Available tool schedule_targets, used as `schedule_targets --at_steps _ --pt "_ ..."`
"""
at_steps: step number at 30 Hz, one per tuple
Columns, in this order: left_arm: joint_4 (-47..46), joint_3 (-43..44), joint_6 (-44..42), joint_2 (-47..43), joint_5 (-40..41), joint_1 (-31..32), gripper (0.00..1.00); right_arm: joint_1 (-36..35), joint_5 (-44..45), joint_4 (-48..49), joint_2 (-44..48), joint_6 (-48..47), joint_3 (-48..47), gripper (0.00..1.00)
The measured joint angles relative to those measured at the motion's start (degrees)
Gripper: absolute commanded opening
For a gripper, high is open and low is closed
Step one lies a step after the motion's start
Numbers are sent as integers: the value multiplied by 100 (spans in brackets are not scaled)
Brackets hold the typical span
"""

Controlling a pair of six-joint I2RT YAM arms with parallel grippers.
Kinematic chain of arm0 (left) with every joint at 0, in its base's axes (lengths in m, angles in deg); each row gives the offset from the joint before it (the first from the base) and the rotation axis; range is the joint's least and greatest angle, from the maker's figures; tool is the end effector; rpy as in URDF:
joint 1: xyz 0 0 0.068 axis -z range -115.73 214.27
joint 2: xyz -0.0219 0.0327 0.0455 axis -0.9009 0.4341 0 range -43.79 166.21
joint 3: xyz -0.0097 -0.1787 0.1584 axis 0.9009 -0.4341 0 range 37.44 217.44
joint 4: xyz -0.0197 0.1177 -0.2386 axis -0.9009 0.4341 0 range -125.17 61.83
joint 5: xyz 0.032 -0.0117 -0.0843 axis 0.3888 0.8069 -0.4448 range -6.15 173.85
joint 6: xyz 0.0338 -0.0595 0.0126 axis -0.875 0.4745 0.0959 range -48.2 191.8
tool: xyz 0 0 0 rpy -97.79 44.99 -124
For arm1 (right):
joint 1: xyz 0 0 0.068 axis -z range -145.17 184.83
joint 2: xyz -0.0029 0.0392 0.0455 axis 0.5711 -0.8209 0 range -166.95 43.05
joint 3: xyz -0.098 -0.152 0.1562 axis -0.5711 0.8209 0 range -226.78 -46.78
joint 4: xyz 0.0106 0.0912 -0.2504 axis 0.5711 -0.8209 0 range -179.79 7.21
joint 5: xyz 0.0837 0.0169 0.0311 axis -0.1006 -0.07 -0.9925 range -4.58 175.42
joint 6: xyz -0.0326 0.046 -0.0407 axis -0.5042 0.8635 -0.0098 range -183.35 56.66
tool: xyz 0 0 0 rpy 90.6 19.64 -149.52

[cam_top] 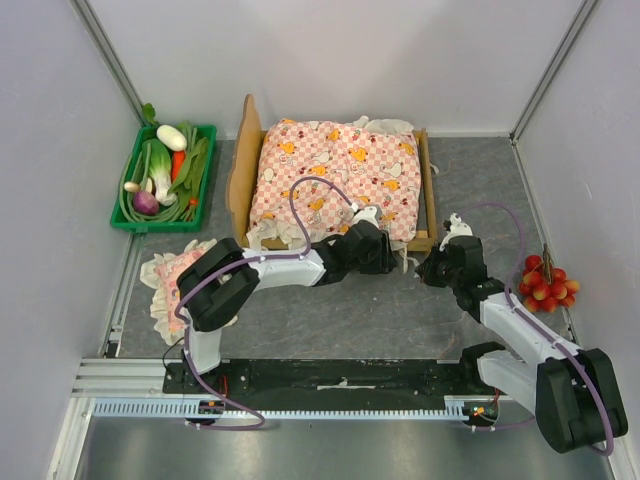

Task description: Set up the pet bed

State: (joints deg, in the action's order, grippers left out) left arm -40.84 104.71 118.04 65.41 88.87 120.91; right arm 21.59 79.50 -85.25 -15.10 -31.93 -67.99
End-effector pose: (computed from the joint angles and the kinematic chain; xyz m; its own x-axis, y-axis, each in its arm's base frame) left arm 0.2389 -0.3539 0.1296 -0.7980 -0.0965 -0.5949 0.3137 0.7764 -0.5466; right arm 0.2286 0.0597 0.1226 -0.6864 0.3711 -0.6254 0.0615 0.8865 0.4586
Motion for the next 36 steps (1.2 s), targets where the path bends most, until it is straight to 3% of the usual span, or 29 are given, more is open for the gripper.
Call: schedule_targets --at_steps 22,36 --pt "455 1008 -706 780 719 -118 63 79 232 192 -750 -260 -343 0" --pt "293 1182 -227 1062 1829 -28 69 114 -74 474 -804 -243 -474 0"
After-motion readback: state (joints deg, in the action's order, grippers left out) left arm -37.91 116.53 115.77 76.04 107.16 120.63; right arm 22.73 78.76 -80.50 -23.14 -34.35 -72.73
